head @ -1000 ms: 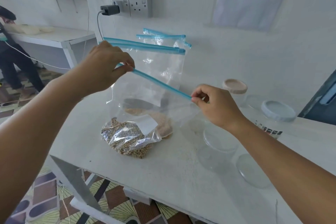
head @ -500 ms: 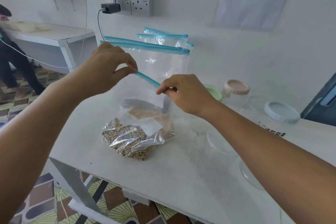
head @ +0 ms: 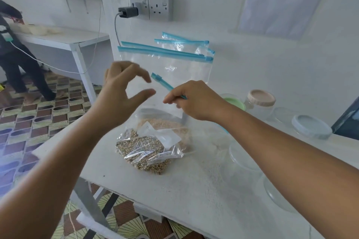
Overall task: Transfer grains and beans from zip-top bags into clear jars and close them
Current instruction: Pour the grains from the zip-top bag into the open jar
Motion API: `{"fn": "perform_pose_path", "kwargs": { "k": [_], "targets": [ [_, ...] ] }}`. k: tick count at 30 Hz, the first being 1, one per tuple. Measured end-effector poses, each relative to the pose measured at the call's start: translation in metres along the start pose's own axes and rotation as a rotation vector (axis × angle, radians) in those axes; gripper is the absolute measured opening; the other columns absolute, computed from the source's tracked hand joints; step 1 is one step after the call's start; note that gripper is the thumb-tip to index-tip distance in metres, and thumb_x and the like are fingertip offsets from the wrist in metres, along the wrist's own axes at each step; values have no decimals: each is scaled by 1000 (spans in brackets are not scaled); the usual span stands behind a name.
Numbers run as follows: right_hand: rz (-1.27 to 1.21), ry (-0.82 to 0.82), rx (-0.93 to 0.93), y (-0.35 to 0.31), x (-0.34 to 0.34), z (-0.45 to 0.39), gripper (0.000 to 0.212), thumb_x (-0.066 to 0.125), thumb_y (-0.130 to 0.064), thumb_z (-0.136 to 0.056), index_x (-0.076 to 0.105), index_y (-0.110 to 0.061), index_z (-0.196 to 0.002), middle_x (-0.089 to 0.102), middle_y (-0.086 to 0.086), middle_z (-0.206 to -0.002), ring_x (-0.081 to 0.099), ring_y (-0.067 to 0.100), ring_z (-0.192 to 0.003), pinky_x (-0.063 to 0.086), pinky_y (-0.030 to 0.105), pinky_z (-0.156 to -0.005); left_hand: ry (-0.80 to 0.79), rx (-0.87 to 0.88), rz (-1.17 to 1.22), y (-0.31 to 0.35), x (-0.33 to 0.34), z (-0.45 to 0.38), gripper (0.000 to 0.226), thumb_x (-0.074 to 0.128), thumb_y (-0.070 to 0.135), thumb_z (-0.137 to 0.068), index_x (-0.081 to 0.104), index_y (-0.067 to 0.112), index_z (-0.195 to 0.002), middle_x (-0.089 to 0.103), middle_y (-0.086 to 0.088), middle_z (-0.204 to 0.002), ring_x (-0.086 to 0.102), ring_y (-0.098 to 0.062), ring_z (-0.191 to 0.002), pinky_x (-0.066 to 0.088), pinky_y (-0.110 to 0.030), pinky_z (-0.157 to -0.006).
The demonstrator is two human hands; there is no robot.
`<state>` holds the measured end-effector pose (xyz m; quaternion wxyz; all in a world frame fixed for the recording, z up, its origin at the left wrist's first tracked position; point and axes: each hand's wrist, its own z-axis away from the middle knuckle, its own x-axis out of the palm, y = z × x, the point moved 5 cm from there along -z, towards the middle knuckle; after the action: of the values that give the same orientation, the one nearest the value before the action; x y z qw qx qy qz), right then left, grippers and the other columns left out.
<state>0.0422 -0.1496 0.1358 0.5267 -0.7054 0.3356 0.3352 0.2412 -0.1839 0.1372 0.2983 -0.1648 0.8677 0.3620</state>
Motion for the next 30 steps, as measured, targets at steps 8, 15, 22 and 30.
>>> {"fn": "perform_pose_path", "kwargs": {
  "k": [8, 15, 22, 30],
  "targets": [
    [-185, 122, -36, -13, -12, -14, 38, 54, 2, -97, 83, -22, -101, 78, -8, -97, 74, 4, -84, 56, 12, -82, -72, -608, 263, -63, 66, 125, 24, 69, 73, -76, 72, 59, -95, 37, -1, -151, 25, -30, -147, 29, -64, -119],
    [-280, 165, -98, -35, -21, -28, 40, 52, 7, -95, 83, -17, -97, 80, -2, -96, 77, 12, -84, 62, 35, -91, 46, -814, 801, -80, 93, 127, 16, 77, 39, -89, 83, 32, -102, 74, 9, -116, 60, -2, -113, 36, -42, -116],
    [-340, 252, -128, -42, -34, -24, 38, 51, 8, -95, 83, -13, -97, 80, 0, -90, 77, 19, -84, 62, 37, -91, 258, -917, 1130, -80, 104, 143, 24, 78, 32, -81, 82, 20, -101, 69, 7, -129, 47, -19, -138, 29, -48, -124],
    [-415, 271, -152, -53, -47, -21, 38, 51, 10, -96, 83, -10, -94, 79, 4, -88, 76, 30, -86, 63, 40, -89, 6, -984, 1495, -71, 126, 145, 57, 92, 53, -72, 81, 23, -118, 57, -20, -145, 57, -35, -132, 44, -45, -114]
  ]
}}
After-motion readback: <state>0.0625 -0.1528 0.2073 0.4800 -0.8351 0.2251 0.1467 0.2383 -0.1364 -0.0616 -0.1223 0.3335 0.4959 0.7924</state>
